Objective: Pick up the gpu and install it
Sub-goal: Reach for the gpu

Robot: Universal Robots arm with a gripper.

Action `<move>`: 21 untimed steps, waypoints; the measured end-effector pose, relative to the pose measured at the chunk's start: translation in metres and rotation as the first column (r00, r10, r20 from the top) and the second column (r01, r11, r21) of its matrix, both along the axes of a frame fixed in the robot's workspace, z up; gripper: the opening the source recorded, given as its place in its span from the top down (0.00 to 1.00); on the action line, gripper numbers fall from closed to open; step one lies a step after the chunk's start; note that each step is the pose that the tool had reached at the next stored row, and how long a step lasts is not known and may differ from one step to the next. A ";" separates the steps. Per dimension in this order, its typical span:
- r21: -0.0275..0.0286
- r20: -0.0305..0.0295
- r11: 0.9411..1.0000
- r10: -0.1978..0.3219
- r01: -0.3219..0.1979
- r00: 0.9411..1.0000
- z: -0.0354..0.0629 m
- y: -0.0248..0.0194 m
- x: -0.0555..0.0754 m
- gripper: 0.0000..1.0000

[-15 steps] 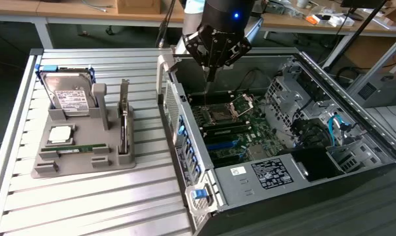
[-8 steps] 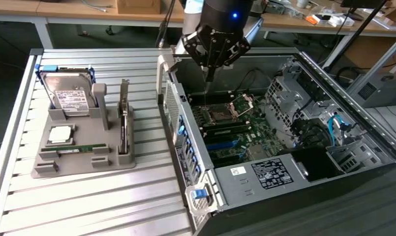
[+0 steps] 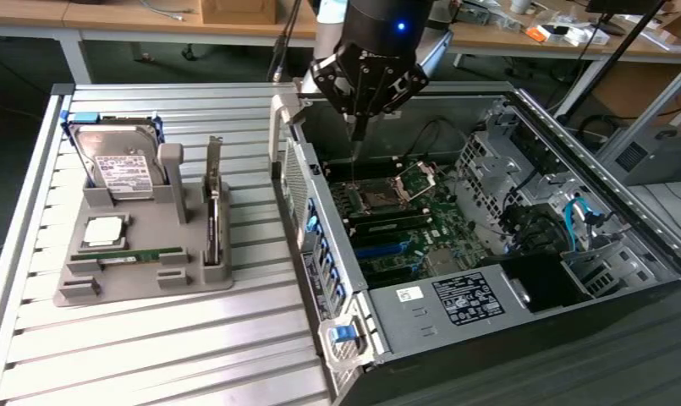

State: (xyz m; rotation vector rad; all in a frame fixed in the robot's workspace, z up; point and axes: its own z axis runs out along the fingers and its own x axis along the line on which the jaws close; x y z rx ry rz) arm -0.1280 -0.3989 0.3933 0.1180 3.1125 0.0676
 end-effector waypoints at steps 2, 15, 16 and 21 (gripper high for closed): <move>0.000 0.000 1.000 0.000 0.000 1.000 0.0000 0.0000 -0.002 0.89; 0.000 0.000 1.000 0.000 0.000 1.000 0.0000 0.0000 -0.017 0.89; 0.000 0.000 1.000 0.000 0.000 1.000 0.0000 0.0000 -0.018 0.89; 0.000 0.000 1.000 0.000 0.000 1.000 0.0000 0.0000 -0.023 0.89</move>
